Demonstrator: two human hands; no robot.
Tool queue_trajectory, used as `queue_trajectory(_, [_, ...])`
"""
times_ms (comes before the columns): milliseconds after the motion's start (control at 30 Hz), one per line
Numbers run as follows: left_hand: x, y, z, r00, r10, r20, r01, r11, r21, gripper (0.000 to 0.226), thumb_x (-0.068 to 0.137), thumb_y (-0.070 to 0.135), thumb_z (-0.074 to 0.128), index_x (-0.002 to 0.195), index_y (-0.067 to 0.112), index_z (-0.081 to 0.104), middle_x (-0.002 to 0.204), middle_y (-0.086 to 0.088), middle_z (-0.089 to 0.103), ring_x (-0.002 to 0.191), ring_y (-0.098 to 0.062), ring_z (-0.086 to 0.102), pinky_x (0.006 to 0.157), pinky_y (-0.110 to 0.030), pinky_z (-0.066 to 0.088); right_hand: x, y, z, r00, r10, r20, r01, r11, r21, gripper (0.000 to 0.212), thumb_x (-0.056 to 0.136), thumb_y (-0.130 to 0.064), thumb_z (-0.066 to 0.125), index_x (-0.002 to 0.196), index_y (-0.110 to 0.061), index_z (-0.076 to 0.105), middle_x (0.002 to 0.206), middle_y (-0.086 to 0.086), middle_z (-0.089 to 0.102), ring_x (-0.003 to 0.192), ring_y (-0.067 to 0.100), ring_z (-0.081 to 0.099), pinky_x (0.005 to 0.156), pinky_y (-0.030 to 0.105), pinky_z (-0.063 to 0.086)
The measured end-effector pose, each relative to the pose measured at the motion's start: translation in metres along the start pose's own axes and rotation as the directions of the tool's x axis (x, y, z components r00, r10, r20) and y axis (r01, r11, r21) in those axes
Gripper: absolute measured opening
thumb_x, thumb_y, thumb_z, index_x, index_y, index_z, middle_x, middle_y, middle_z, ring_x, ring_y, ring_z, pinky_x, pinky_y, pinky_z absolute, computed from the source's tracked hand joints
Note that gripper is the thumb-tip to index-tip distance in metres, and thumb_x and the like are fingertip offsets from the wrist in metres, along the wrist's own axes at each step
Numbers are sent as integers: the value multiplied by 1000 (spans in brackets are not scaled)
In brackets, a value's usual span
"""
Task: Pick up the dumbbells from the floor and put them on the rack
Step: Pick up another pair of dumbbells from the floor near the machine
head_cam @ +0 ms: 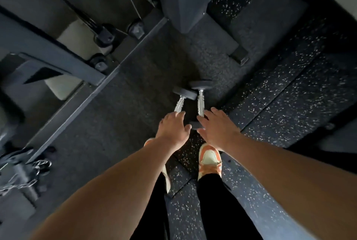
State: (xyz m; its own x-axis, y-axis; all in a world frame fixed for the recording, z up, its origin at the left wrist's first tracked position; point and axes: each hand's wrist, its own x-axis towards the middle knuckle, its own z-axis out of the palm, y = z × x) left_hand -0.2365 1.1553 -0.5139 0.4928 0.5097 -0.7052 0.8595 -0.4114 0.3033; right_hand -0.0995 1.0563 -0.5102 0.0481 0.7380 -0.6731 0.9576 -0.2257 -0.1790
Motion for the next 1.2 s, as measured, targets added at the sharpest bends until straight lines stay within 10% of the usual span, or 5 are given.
queue_trajectory(200, [113, -39, 68, 996, -86, 16, 87, 978, -188, 61, 93, 39, 54, 147, 19, 34, 150, -15, 36, 134, -33, 38, 109, -48, 34, 109, 23, 92, 986, 167, 22, -168, 958, 235, 66, 99, -43, 44, 151, -8, 22, 151, 21, 34, 138, 35, 31, 113, 46, 31])
queue_trajectory(367, [169, -59, 111, 991, -124, 52, 134, 909, -396, 61, 93, 36, 56, 145, 20, 30, 137, -15, 47, 121, -33, 50, 100, -45, 42, 168, 32, 130, 900, 430, 76, -388, 707, 591, 82, 97, -38, 55, 152, 1, 9, 148, 30, 34, 132, 42, 43, 106, 46, 38])
queue_trajectory(667, [205, -74, 136, 976, -215, 31, 191, 782, -593, 42, 93, 43, 53, 128, 24, 44, 95, -2, 60, 87, -27, 61, 71, -34, 42, 206, 29, 136, 763, 623, 175, -419, 270, 867, 34, 95, -20, 55, 122, -10, 36, 108, 25, 66, 90, 41, 66, 80, 52, 56])
queue_trajectory(1033, [173, -74, 110, 968, -245, -56, 157, 764, -626, 38, 92, 44, 56, 120, 18, 48, 89, 8, 56, 74, -13, 54, 69, -29, 37, 172, 28, 114, 750, 636, 183, -389, 201, 899, 37, 94, -14, 58, 125, -13, 37, 96, 16, 62, 73, 26, 60, 61, 36, 49])
queue_trajectory(1200, [128, -57, 70, 940, -342, -16, 236, 682, -693, 39, 88, 47, 58, 114, 20, 47, 88, -5, 65, 88, -39, 67, 76, -50, 56, 119, 22, 76, 750, 636, 183, -370, 173, 913, 37, 95, -13, 59, 126, -11, 39, 97, 15, 63, 79, 30, 60, 68, 35, 45])
